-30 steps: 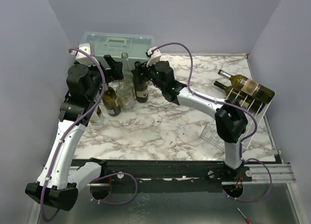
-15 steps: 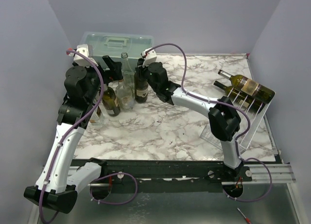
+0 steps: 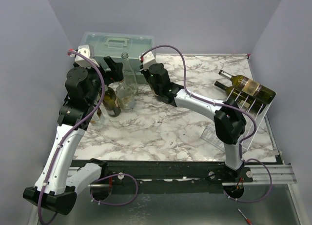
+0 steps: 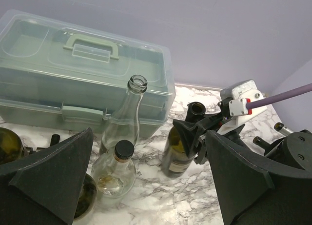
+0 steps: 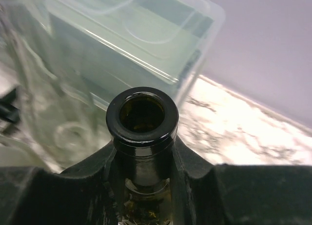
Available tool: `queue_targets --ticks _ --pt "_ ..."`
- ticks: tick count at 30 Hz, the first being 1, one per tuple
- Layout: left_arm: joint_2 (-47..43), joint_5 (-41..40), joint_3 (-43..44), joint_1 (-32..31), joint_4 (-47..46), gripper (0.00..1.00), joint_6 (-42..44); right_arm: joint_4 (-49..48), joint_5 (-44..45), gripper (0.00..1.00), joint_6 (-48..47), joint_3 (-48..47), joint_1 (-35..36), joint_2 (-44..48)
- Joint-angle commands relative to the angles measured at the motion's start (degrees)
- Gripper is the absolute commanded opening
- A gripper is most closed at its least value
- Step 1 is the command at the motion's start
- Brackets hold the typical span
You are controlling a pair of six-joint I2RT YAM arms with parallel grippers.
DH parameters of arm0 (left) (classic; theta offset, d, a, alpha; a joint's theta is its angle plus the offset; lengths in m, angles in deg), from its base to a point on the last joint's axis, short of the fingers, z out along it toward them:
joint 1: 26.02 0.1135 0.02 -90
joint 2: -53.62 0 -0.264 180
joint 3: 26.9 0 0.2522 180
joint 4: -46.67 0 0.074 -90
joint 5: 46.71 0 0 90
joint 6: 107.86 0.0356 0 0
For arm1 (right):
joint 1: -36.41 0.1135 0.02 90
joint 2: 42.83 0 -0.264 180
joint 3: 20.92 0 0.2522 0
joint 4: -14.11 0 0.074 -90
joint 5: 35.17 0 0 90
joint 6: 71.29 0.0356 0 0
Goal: Put the wine bottle on the wine rack
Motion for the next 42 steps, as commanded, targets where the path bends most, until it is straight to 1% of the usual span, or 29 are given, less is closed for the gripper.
queue_targets --ticks 1,7,13,17,24,38,42 --pt "-0.9 -1.4 -0.5 -0.6 0.8 0.99 0.5 0.8 6.7 0.01 -15.6 1.1 0.0 6.4" --pt "-1.1 -1.5 -0.4 -1.4 0.7 0.99 0.6 6.9 10.0 0.01 -28.0 0.9 -0.1 7.9" --pt "-1.2 -1.8 -0.4 -2.4 0.8 0.99 0.8 13.1 16.9 0.01 -31.7 -2.2 -0.1 6.7" --pt "-1.3 -2.2 -0.4 -3.1 0.8 0.99 1.0 13.9 19.0 0.01 -32.4 -1.1 -0.8 7.6" --pt "-1.7 -2.9 -0.3 -4.4 0.9 0.99 1.5 13.9 20.0 0.01 -32.6 1.0 -3.7 7.8" --pt "-1.3 -4.3 -0.1 -7.5 1.3 0.99 2.7 23.1 29.0 0.01 -31.4 -1.5 -8.1 3.9" --pt "-1.2 -4.8 0.2 -8.2 1.7 0.99 3.1 26.7 29.6 0.01 -29.3 -1.9 -9.3 3.2"
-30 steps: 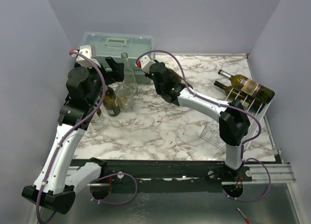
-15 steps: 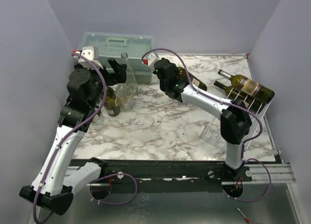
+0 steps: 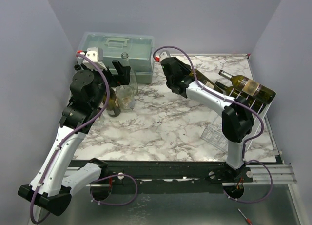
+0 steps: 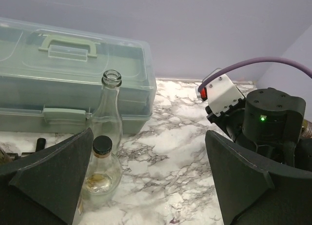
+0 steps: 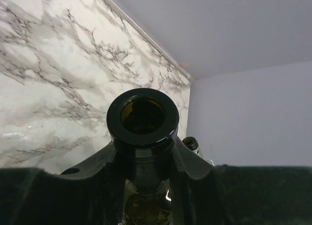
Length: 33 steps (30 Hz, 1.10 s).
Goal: Put the wine bottle on the wine rack
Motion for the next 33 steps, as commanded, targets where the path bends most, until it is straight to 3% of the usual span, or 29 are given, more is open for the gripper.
queue_targets --ticks 1,12,27,33 --pt "-0.2 -2.0 0.3 -0.9 1.6 0.99 1.4 5.2 5.3 0.01 -0.4 -3.1 -1.3 -1.1" --pt "0.6 -2.2 0.2 -1.4 1.7 0.99 1.5 14.2 3.5 0.01 1.7 -6.3 -4.5 -5.5" --pt "0.2 -2.6 0.2 -2.2 1.7 0.99 1.7 14.1 3.1 0.01 -1.9 -2.7 -7.3 -7.2" --pt "0.4 -2.6 0.2 -2.5 1.7 0.99 1.8 19.1 1.2 0.01 -1.1 -3.6 -8.4 -7.5"
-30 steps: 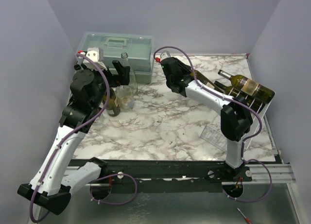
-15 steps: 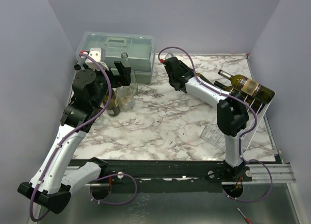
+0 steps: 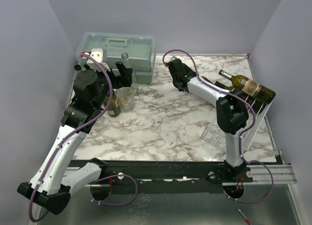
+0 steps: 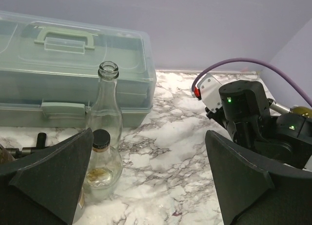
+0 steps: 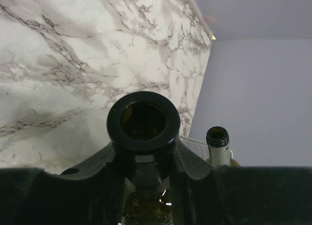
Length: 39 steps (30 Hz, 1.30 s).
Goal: Put the wine bottle on the wine rack
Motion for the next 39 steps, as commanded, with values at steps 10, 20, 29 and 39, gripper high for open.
queue_targets --ticks 10,20,29,39 --pt "-0.4 -1.4 0.2 -0.7 0.1 0.99 0.7 18.3 2.5 0.01 -1.1 -4.7 -1.1 -2.9" --pt "-0.2 -3.2 0.3 -2.8 0.2 0.99 1.9 18.6 2.6 0.01 -0.2 0.1 -2.9 -2.2" --pt "-0.5 -3.2 0.3 -4.2 0.2 0.99 1.9 16.6 5.0 0.01 0.1 6.2 -4.3 -2.6" --pt "-0.4 -3.7 0.3 -7.0 0.2 0.99 2.3 10.1 9.0 0.01 -2.3 13.3 -5.8 -1.8"
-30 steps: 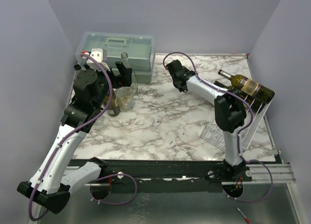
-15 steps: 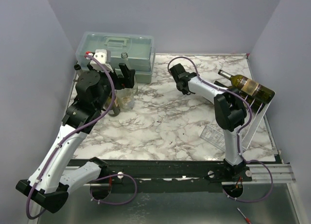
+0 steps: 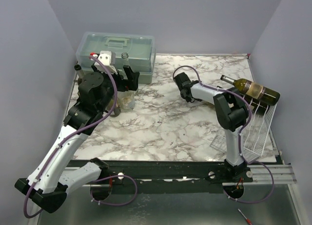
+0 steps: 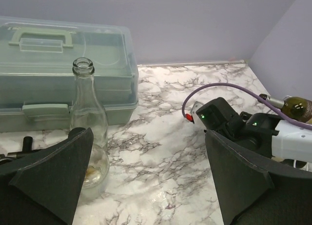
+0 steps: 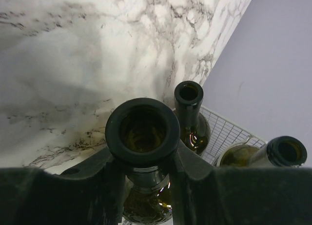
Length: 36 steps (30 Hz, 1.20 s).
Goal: Put the wine bottle on the wine rack
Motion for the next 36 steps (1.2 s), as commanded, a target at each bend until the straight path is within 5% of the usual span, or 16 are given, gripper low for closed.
queue_targets --ticks 1,6,14,36 --pt "-0.5 -1.6 0.3 -1.2 0.2 0.99 1.0 -0.7 8.2 0.01 -4.3 3.4 -1.2 1.1" --pt "-0.4 -1.5 0.3 -1.5 0.2 0.99 0.9 -10.0 9.4 0.01 -11.9 8.3 -0.9 3.2" --pt "-0.1 -1.7 0.2 -2.3 0.2 0.99 1.0 0.7 9.5 0.01 -5.2 5.7 1.3 4.8" --pt "-1.1 -2.3 0.2 -4.7 0.2 0.99 1.3 -12.5 8.6 0.01 -13.2 23.7 -2.0 14.5"
